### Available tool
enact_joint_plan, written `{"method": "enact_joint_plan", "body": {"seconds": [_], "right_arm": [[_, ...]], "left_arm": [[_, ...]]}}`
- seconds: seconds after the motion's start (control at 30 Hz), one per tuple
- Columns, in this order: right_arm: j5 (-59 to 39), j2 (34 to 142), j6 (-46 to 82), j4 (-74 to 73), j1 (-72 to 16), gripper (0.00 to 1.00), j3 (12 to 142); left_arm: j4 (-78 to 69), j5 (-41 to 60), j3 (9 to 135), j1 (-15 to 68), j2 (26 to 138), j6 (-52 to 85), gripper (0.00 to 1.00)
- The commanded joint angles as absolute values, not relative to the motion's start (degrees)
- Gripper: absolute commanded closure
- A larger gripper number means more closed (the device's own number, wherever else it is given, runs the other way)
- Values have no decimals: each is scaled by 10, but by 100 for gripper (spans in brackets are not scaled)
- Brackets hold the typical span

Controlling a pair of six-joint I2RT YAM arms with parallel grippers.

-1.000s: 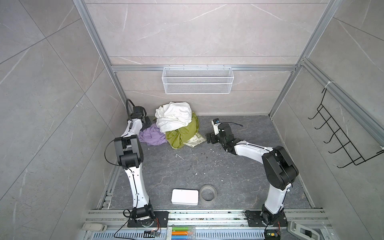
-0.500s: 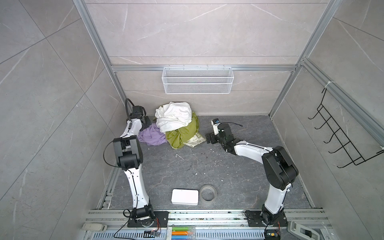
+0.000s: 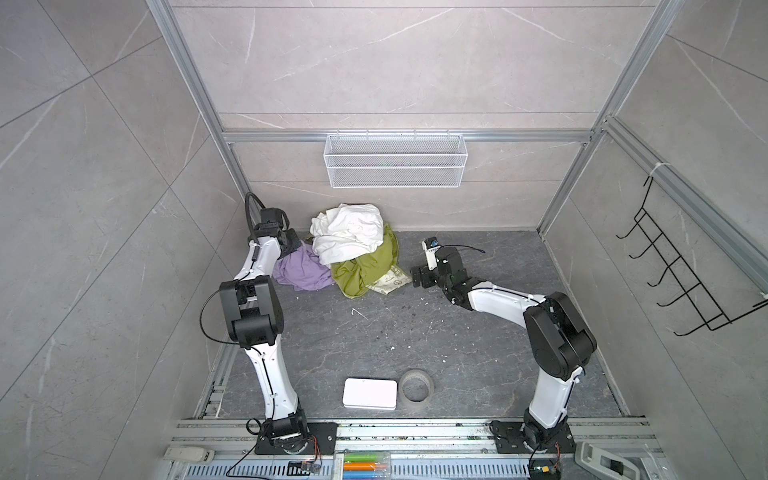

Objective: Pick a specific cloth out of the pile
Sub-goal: 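Lift the lavender sweatshirt upward with the left gripper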

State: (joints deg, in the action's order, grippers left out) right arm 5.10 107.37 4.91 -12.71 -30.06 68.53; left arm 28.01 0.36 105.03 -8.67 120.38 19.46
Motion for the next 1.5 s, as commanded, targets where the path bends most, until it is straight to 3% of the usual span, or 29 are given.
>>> {"method": "enact_joint_plan", "body": {"seconds": [0.0,1.47], "right_arm": [[47,1057,56,-140,-306,0,684],[41,1037,57,-155,-320,1,684]], "left_arm": [[263,7,1050,-90,1146,193,98],[243,28,1011,-89,984,198,100]]}}
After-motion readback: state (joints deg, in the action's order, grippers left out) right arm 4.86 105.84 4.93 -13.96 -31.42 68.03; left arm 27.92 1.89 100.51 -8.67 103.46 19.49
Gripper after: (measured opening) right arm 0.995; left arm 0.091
